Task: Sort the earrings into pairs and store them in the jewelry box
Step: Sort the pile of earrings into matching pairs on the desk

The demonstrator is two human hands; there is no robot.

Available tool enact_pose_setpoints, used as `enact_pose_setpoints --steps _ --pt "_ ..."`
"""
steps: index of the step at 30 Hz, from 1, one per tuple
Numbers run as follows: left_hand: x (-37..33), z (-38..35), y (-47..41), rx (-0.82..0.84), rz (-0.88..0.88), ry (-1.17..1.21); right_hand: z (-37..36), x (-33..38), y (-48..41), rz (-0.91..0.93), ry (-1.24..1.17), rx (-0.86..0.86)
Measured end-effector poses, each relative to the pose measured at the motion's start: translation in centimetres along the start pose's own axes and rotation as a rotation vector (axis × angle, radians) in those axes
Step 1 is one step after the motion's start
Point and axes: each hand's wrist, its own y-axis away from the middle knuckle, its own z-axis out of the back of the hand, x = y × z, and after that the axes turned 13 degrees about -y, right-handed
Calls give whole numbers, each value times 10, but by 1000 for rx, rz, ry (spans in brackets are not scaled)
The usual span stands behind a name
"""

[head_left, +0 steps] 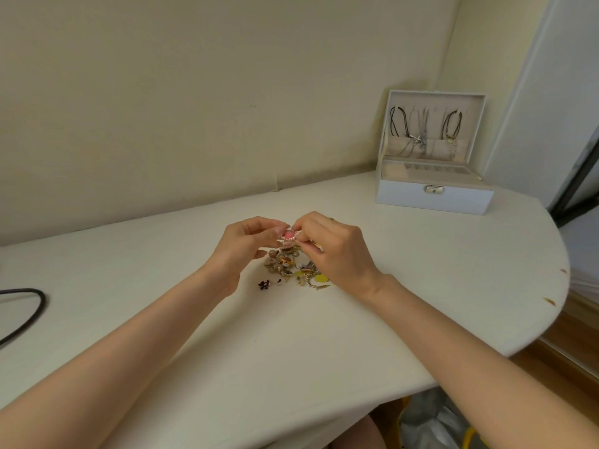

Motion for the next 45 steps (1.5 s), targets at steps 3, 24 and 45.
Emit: enact_pose_setpoints --steps 3,24,45 --pt "1 5 -2 0 17 78 1 2 -3 -11 -81 4" --pt "57 33 -30 -227 -92 -541 -28 -10 -33 -878 -62 481" --pt "8 -27 -35 -14 -242 -386 46 -28 -11 -1284 -1060 -92"
